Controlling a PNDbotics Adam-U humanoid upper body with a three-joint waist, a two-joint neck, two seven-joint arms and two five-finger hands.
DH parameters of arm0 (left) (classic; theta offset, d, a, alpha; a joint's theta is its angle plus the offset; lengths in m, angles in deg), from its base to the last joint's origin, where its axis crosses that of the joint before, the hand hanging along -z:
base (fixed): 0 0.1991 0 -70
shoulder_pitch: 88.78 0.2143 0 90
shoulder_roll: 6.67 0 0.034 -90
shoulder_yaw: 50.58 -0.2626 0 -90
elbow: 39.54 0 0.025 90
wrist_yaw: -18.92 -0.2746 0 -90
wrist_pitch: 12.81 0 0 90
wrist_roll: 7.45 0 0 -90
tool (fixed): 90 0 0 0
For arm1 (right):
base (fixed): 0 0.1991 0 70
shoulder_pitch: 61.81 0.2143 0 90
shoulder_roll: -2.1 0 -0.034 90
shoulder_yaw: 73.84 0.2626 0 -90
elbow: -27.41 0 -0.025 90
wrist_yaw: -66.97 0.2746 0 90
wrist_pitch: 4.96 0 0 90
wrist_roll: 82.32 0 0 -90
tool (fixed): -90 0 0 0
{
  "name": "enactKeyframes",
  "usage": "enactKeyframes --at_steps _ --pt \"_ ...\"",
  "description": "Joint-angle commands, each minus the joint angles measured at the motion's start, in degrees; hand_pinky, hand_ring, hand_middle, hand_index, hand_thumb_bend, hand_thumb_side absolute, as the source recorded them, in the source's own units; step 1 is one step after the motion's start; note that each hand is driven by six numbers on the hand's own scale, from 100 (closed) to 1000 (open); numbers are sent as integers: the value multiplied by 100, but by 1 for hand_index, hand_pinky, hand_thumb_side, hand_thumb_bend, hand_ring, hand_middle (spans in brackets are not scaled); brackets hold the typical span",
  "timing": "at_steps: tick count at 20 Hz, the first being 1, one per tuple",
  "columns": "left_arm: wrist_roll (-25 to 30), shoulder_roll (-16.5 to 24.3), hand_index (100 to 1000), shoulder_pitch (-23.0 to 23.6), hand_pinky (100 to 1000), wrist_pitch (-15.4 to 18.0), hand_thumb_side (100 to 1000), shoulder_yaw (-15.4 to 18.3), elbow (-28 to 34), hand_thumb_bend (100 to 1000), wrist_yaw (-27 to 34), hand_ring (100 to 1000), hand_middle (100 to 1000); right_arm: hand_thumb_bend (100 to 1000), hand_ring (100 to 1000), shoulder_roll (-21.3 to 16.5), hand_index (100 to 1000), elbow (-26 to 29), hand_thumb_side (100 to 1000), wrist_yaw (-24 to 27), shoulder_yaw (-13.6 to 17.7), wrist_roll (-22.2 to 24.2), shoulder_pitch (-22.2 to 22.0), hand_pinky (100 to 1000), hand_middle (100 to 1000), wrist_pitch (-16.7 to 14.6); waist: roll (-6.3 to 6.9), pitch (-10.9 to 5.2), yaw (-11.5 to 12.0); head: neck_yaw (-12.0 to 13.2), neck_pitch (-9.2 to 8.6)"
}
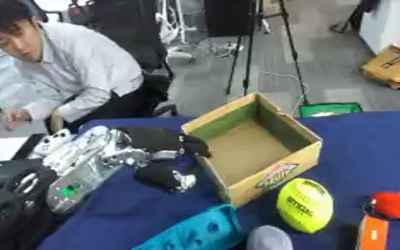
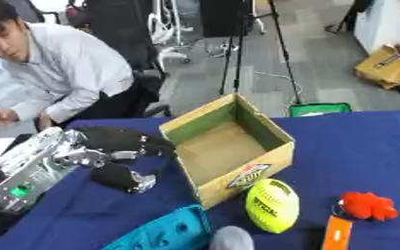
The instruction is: Pick up objects on the table and place them in the box.
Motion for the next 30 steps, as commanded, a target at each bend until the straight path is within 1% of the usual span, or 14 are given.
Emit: enactKeyframes --at_steps 1,6,9,12,13,14,15,16,17,21,23,24,28,30 --pt "426 259 1000 -47 974 -71 1000 52 12 100 111 1000 993 100 823 -165 787 68 884 -42 42 -6 24 842 797 27 -19 -119 12 37 94" --pt "618 239 1000 -2 969 -295 1000 -24 -222 119 302 1000 980 100 823 -160 788 68 883 -36 22 -6 38 842 798 42 18 -131 8 157 219" --pt "625 168 1000 -42 966 -407 1000 -138 -439 181 391 1000 982 100 824 -160 789 68 880 -19 2 -6 60 843 798 46 35 -141 5 259 419" --pt "626 62 1000 -150 967 -457 1000 -269 -672 213 445 1000 985 100 824 -160 788 68 880 -12 -12 -6 67 843 798 46 40 -145 1 331 521" --pt "626 31 1000 -188 970 -462 1000 -317 -744 303 447 1000 989 100 824 -158 788 68 881 -11 -15 -6 69 842 798 46 42 -143 -4 351 526" --pt "626 0 1000 -225 971 -456 1000 -365 -817 318 438 1000 990 100 824 -157 788 68 881 -12 -18 -6 72 842 798 46 44 -142 -7 364 527" --pt "626 -28 1000 -254 975 -436 1000 -415 -887 398 419 1000 993 100 824 -155 787 68 882 -13 -22 -6 74 842 798 46 47 -138 -9 379 522" --pt "626 -53 1000 -277 975 -407 1000 -453 -951 398 396 1000 993 100 824 -153 787 68 882 -15 -24 -6 75 842 798 46 48 -136 -9 387 518" --pt "626 -92 1000 -301 977 -330 1000 -506 -1006 502 359 1000 1000 100 824 -150 788 68 881 -15 -27 -6 80 842 798 47 55 -130 -16 406 505" --pt "626 -211 1000 -357 982 95 1000 -590 -1225 520 164 1000 1000 100 825 -139 788 68 879 -17 -32 -6 92 842 799 56 80 -112 -17 409 464" --pt "626 -263 1000 -384 982 202 1000 -607 -1332 522 128 1000 1000 100 825 -135 788 68 879 -19 -40 -6 100 842 799 62 93 -105 -11 388 455" --pt "626 -277 1000 -392 982 233 1000 -608 -1367 522 118 1000 1000 100 825 -134 788 68 879 -21 -42 -6 102 842 799 65 95 -103 -9 383 453" --pt "626 -417 1000 -334 1000 212 1000 -496 -1300 442 151 1000 1000 100 826 -107 790 68 877 -30 -57 -6 105 842 800 85 145 -97 18 291 471" --pt "626 -461 1000 -283 1000 156 1000 -431 -1171 441 146 1000 1000 100 826 -97 790 68 877 -39 -63 -6 105 842 800 100 159 -98 32 255 480"
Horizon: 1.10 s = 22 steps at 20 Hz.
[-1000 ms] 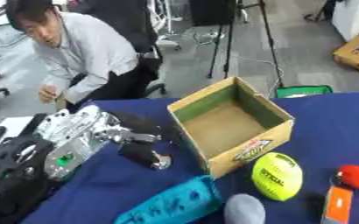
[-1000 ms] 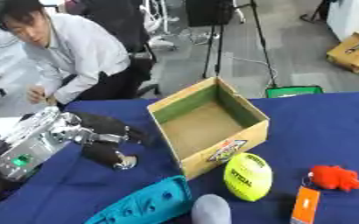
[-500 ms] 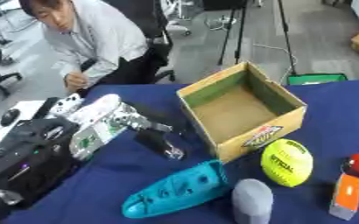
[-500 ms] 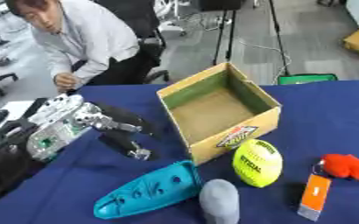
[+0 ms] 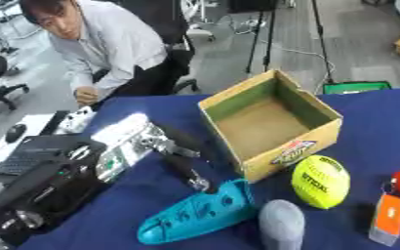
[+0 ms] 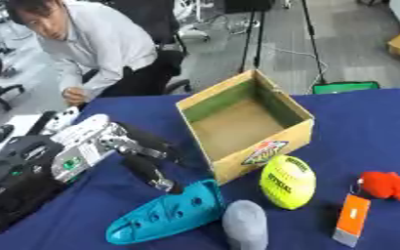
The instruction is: Pick up objects on the table and place them in the box.
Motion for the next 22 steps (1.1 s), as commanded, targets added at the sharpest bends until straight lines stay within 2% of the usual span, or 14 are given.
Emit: enactKeyframes --at_steps 1,5,7,11,12,13,15,17,20,21,22 --pt "-3 37 1000 -15 1000 -55 1000 177 223 436 -26 1000 1000 100 827 -91 791 68 868 -28 8 -9 51 842 800 35 -38 -75 25 -64 44" --pt "-4 -102 1000 195 1000 -41 1000 360 562 479 -378 1000 1000 100 827 -71 792 68 858 -19 -17 -9 45 842 801 60 -20 -102 75 -141 121" --pt "-28 -162 1000 394 1000 -23 1000 573 730 480 -694 1000 1000 100 828 -66 792 68 856 -24 -28 -9 33 842 801 69 -3 -116 86 -138 145" --pt "-146 -420 1000 975 1000 -7 993 1093 1047 366 -1095 1000 1000 100 828 -72 792 68 853 -43 -46 -9 3 842 801 87 53 -153 87 -134 199" --pt "-175 -510 1000 1140 1000 -37 959 1231 1104 320 -1109 1000 1000 100 828 -77 793 68 851 -47 -52 -9 -6 842 801 92 72 -166 91 -134 229" --pt "-191 -577 1000 1271 1000 -66 950 1338 1150 319 -1134 1000 1000 100 828 -85 793 68 850 -50 -59 -9 -14 842 801 96 89 -179 93 -130 255" --pt "-199 -646 1000 1412 1000 -93 928 1445 1209 342 -1211 1000 1000 100 829 -98 793 68 847 -54 -68 -9 -20 842 801 102 114 -195 95 -124 286" --pt "-262 -789 1000 1648 1000 -96 922 1563 1219 352 -1507 1000 1000 100 829 -126 794 68 846 -59 -84 -9 -32 842 801 110 182 -233 100 -95 345" --pt "-385 -925 1000 1801 1000 -6 896 1615 1212 368 -1930 1000 1000 100 829 -134 794 68 845 -57 -96 -9 -33 842 802 122 212 -245 96 -81 374" --pt "-425 -953 1000 1824 1000 16 861 1627 1201 358 -2020 1000 1000 100 829 -135 794 68 845 -57 -98 -9 -32 842 801 124 215 -246 97 -80 377" --pt "-504 -1032 1000 1890 1000 -9 886 1697 1190 317 -2124 1000 1000 100 829 -137 794 68 843 -57 -98 -9 -29 842 802 125 214 -242 96 -78 373"
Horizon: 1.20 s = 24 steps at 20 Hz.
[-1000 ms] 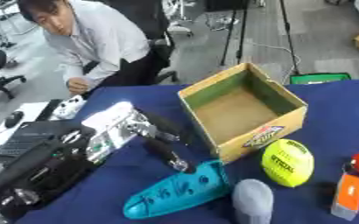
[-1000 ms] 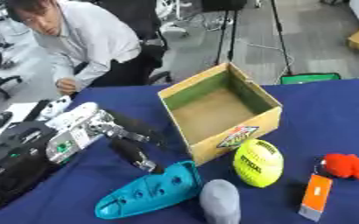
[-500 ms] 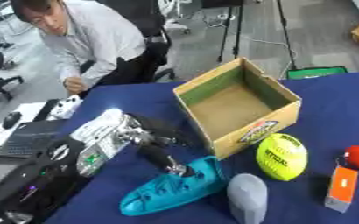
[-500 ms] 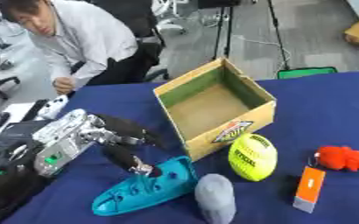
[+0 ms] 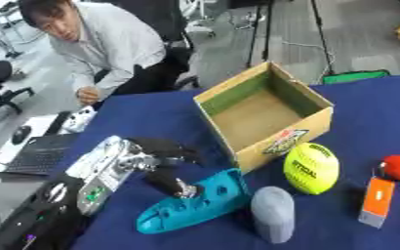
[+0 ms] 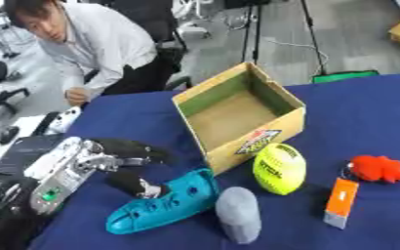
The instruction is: Pick up objects on the table and place them in the box.
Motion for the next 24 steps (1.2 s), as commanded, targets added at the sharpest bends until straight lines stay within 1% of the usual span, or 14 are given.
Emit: enactKeyframes --at_steps 1,5,6,7,8,11,12,13,14,18,24 --pt "-215 -80 1000 74 1000 -21 886 225 56 317 -316 1000 1000 100 829 -171 794 68 843 -29 15 -10 30 842 802 19 -60 -85 4 28 64" --pt "-385 -251 1000 159 1000 -86 922 293 -25 315 -441 1000 1000 100 829 -180 793 68 841 -26 12 -10 40 842 801 13 -64 -78 -7 16 18" --pt "-403 -289 1000 163 1000 -98 954 301 -49 324 -463 1000 1000 100 829 -181 792 68 842 -24 10 -10 43 842 801 12 -65 -77 -9 15 3" --pt "-421 -324 1000 165 1000 -110 954 307 -76 324 -484 1000 1000 100 829 -183 792 68 842 -22 8 -10 46 842 801 10 -65 -76 -11 15 -8" --pt "-444 -360 1000 168 1000 -123 1000 318 -98 362 -508 1000 1000 100 829 -182 792 68 842 -21 6 -10 48 842 801 9 -66 -75 -14 16 -23" --pt "-594 -477 1000 198 1000 -174 1000 361 -145 363 -606 1000 1000 100 829 -179 792 68 843 -18 3 -10 52 842 801 8 -67 -68 -25 16 -58" --pt "-651 -518 1000 211 1000 -194 1000 372 -158 306 -614 1000 1000 100 829 -177 792 68 842 -18 2 -10 54 842 801 8 -70 -64 -28 9 -70" --pt "-710 -570 1000 226 1000 -228 1000 389 -172 306 -581 1000 1000 100 829 -175 792 68 842 -16 2 -10 58 842 801 7 -72 -59 -29 1 -82" --pt "-744 -605 1000 233 1000 -249 1000 389 -186 273 -534 1000 1000 100 830 -173 792 68 842 -14 1 -10 62 842 801 7 -76 -54 -31 -10 -95" --pt "-667 -662 1000 228 1000 -280 1000 362 -263 282 -220 1000 1000 100 830 -165 792 68 842 3 -1 -10 79 842 801 0 -97 -43 -35 -78 -155" --pt "-457 -614 1000 164 1000 -200 1000 341 -345 291 -252 1000 1000 100 829 -159 792 68 842 25 10 -10 89 842 801 -12 -131 -36 -50 -119 -275"
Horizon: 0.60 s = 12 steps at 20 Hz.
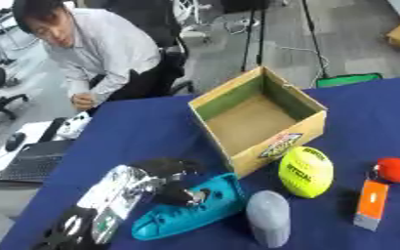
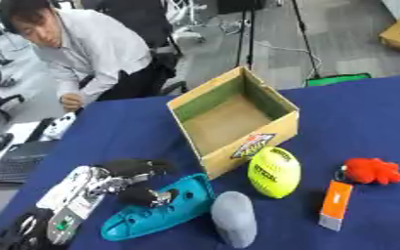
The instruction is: Pick up objects on the table and place them in the box.
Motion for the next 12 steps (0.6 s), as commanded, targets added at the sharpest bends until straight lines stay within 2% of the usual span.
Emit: enactKeyframes --at_steps 1,6,12 --pt "114 136 1000 -117 1000 50 1000 29 -16 289 -25 1000 1000 100 829 -160 792 68 843 24 21 -2 45 842 801 -22 -99 -58 -5 -10 -100" --pt "251 129 1000 -177 1000 160 1000 7 -163 322 -88 1000 1000 100 829 -158 791 68 843 34 23 -2 56 842 801 -35 -117 -48 -32 9 -116" --pt "273 120 1000 -207 1000 179 1000 30 -256 307 -183 1000 1000 100 829 -148 791 68 843 37 21 -2 58 843 801 -40 -127 -36 -53 56 -108"
